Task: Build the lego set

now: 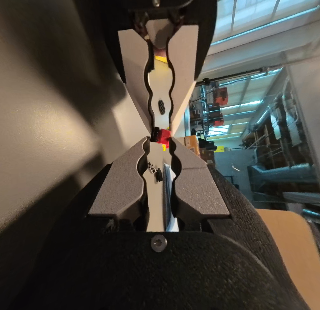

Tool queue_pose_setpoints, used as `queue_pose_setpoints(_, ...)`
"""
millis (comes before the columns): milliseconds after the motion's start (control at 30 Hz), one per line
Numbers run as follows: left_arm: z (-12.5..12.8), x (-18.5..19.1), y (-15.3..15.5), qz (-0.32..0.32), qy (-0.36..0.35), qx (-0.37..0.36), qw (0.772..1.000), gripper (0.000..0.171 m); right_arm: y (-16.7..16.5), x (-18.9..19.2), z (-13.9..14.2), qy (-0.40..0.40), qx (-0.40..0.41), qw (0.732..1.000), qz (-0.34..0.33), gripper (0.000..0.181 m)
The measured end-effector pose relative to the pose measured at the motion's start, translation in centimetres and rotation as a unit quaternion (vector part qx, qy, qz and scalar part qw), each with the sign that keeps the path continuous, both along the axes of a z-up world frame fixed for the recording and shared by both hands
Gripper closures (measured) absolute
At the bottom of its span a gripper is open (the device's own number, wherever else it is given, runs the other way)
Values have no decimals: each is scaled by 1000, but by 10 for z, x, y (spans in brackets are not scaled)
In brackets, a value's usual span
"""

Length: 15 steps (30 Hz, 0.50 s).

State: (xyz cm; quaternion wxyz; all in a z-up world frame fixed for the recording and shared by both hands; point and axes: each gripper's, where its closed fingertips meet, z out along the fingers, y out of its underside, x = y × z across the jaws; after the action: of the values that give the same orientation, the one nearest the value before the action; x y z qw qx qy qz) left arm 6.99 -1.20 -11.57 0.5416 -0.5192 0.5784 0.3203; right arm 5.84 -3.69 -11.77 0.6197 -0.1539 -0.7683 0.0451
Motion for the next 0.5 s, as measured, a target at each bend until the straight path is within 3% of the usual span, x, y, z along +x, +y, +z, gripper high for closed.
queue_pose_setpoints(133, 0, -2, 0, -2, -42, -22, 999, 153, 0, 0, 3, 11, 25, 1000, -7, 163)
queue_pose_setpoints(267, 1, -9, 1, 10, -117, -71, 991, 130, -2, 0, 3, 12, 24, 1000, 2, 163)
queue_pose_setpoints(500, -10, -24, -2, 9, -78, -64, 995, 147, -8, 1, 0, 7, 42, 999, 17, 163)
